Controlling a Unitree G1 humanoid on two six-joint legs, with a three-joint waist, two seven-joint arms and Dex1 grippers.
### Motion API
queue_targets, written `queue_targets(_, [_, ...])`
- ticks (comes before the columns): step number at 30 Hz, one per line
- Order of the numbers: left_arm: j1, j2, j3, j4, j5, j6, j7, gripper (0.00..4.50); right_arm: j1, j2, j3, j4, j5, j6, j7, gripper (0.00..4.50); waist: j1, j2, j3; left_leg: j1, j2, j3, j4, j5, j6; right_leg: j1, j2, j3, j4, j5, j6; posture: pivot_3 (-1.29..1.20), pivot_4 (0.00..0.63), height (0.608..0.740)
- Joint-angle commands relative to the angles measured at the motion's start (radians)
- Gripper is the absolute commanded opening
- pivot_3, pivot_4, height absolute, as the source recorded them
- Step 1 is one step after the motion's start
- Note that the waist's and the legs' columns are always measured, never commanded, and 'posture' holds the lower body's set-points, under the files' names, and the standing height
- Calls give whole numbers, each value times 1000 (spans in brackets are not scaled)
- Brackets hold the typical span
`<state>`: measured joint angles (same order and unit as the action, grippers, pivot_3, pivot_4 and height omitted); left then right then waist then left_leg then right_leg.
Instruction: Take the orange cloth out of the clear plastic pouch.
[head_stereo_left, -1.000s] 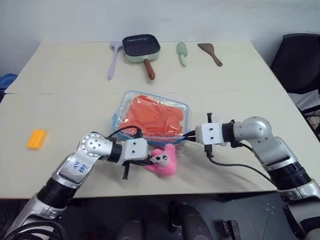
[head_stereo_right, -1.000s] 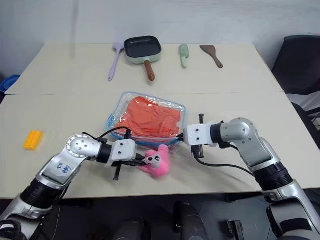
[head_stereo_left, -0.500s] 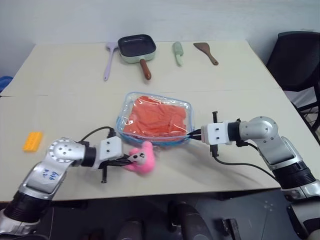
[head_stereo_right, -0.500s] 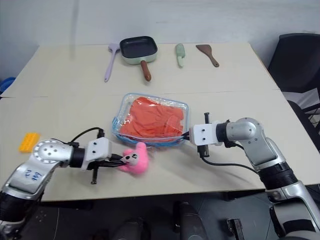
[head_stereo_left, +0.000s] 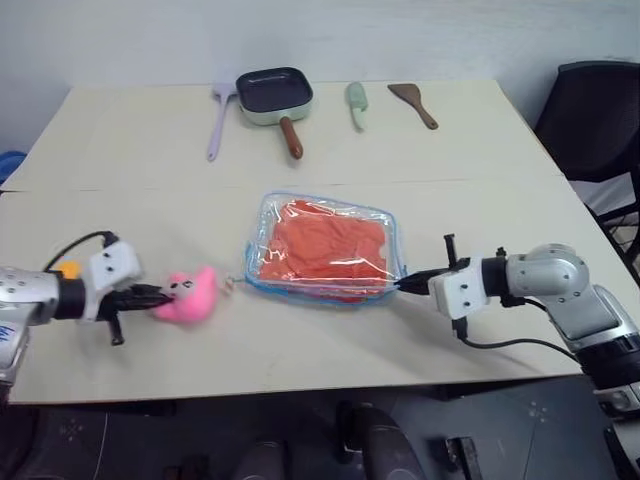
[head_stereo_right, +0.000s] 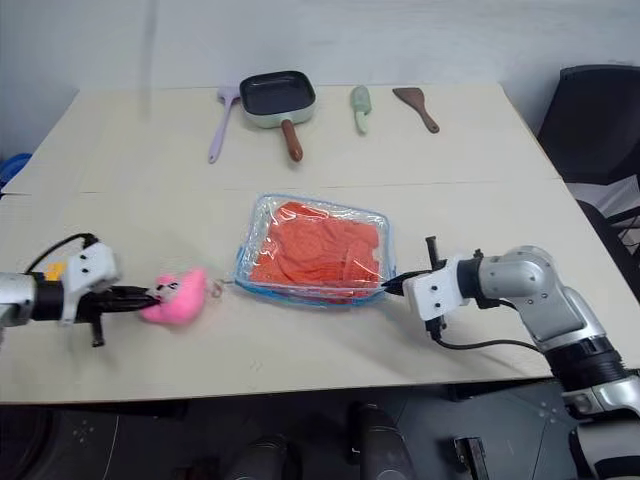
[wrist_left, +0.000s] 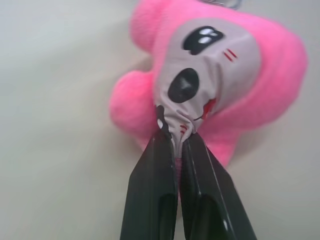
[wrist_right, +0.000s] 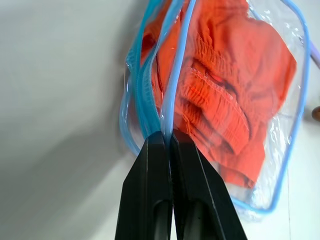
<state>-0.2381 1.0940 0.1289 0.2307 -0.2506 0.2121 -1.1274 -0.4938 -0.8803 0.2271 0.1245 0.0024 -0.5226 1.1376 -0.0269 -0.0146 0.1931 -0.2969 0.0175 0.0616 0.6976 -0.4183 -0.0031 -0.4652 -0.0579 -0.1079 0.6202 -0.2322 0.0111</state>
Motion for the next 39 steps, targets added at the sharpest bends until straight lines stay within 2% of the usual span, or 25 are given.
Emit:
queue_targets(1, [0, 23, 29, 50, 30, 6, 17, 0, 18, -34, -54, -8, 30, -14, 3, 40, 0, 0, 0, 0, 0, 0, 0, 0, 0, 0, 0, 0, 0, 0, 0, 0, 150, 740])
queue_targets(6, [48, -11, 16, -29, 2, 42, 12, 0, 25, -20, -46, -30, 41, 12, -7, 40, 2, 0, 0, 0, 0, 0, 0, 0, 0, 0, 0, 0, 1, 0, 0, 0, 150, 740])
queue_targets(7, [54, -23, 14, -49, -8, 64, 14, 264, 28, -17, -48, -39, 46, 29, -12, 241, 3, 0, 0, 0, 0, 0, 0, 0, 0, 0, 0, 0, 1, 0, 0, 0, 150, 740])
queue_targets(9, [58, -40, 15, -73, -23, 102, 20, 808, 37, -15, -52, -58, 60, 70, -12, 704, 4, 0, 0, 0, 0, 0, 0, 0, 0, 0, -1, 0, 0, 0, 0, 0, 150, 740])
queue_targets(14, [92, -32, 55, -135, -74, 159, -25, 2280, 111, -32, -101, -169, 110, 181, -18, 2305, 9, 1, 0, 0, 0, 0, 0, 0, 0, 0, -1, 0, 0, 0, 0, 0, 150, 740])
queue_targets(17, [116, 10, 124, -166, -148, 240, -91, 3174, 181, -39, -168, -301, 214, 382, -44, 3350, 18, 1, 0, 0, 0, 0, 0, -1, 0, 0, -1, 0, 0, 0, 0, 0, 150, 740])
queue_targets(19, [120, 50, 180, -189, -205, 304, -140, 3204, 224, -48, -219, -392, 299, 520, -57, 4042, 20, 1, 1, 0, 0, 0, 0, -1, 0, 0, -1, 0, 0, 0, 0, 0, 150, 740])
queue_targets(24, [47, 192, 303, -267, -416, 535, -294, 3204, 332, -54, -345, -588, 482, 788, -123, 4042, 30, 0, 1, -2, 0, -2, 1, -1, 0, -1, -1, -1, -2, 0, 0, 0, 150, 740])
queue_targets(27, [-45, 210, 251, -328, -444, 519, -320, 3204, 373, -38, -384, -670, 547, 890, -173, 4042, 37, 2, 2, -2, -2, -3, 1, -1, 1, 1, -2, -1, -2, 0, 1, 0, 150, 740])
queue_targets(30, [-178, 151, 71, -381, -308, 359, -276, 3204, 396, -23, -395, -732, 585, 956, -221, 4042, 49, 3, 2, -2, -2, -3, 1, -1, 1, 1, -1, -1, -2, 0, 1, 0, 150, 740])
queue_targets(33, [-325, 11, -146, -358, -82, 127, -208, 3204, 411, -13, -394, -775, 596, 997, -257, 4042, 55, 3, 3, -3, -3, 0, 1, -1, 1, 3, -1, 1, -1, 0, 1, 0, 150, 740])
queue_targets(36, [-396, -105, -277, -276, 83, -93, -178, 3204, 429, -8, -389, -801, 585, 1012, -279, 4042, 55, 2, 2, -3, -3, 2, 1, -1, 1, 3, 0, 2, -1, 1, 2, 0, 150, 740])
queue_targets(39, [-469, -231, -369, -100, 237, -336, -83, 3204, 454, 5, -391, -838, 585, 1034, -317, 4042, 49, 2, 3, -4, -2, 3, 1, -1, 1, 2, 2, 3, 0, 1, 3, 0, 150, 740])
